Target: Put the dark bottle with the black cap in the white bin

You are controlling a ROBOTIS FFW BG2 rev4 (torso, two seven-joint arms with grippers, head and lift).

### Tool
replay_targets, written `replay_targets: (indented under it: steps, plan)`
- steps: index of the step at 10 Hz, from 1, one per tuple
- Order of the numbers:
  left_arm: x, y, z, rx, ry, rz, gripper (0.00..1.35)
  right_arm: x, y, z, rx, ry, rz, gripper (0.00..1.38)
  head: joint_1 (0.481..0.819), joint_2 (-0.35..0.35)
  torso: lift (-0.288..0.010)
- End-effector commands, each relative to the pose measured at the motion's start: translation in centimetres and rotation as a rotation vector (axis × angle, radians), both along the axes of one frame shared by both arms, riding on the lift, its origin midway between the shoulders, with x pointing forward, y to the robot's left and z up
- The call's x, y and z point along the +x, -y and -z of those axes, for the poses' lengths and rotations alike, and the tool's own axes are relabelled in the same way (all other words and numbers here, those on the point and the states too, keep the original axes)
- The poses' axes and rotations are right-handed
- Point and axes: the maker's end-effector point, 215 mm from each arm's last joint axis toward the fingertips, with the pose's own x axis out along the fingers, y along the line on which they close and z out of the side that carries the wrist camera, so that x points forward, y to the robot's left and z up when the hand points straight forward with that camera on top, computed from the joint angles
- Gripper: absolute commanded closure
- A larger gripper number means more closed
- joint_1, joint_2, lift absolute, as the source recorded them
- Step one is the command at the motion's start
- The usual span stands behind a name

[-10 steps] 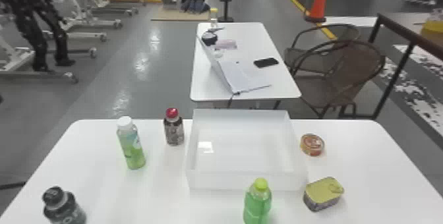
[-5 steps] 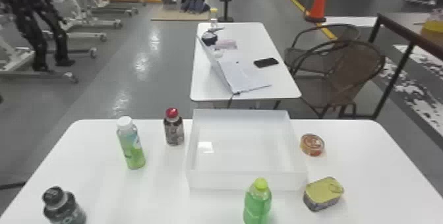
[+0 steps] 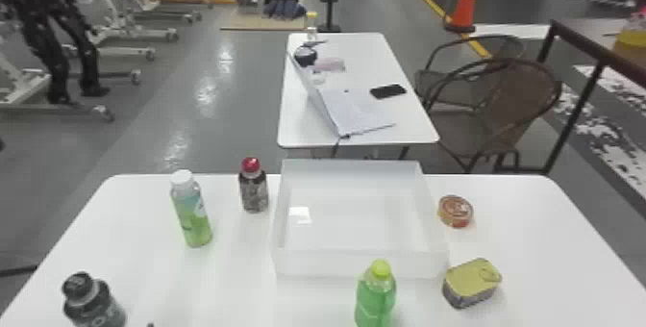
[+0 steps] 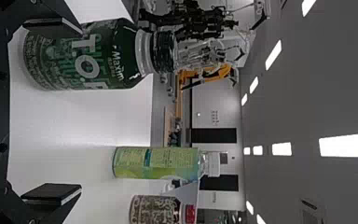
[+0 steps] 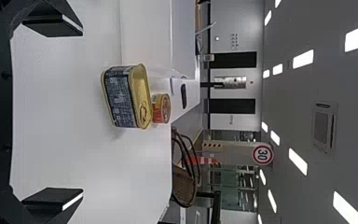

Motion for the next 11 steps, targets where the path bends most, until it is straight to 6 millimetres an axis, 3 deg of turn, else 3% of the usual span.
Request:
replay_targets:
  steps: [1,6,11]
  plan:
    - [0.8,-0.7,0.1,0.004,-0.003,-0.047,0.13,0.0,0.0,0.0,0.001,0.0,0.0,0.09,0.549,0.0,-0.1]
    - [3.2,-1.5,0.2,-0.063,0.028,-0.216,0.13,0.1,0.0,-0.1,0.007,0.002,0.004,0.09,0.549,0.0,-0.1]
    - [2.6,-2.9,0.7,-0.119,0.029,-0.385,0.13,0.1,0.0,0.0,0.01,0.002,0.007,0.09,0.549,0.0,-0.1]
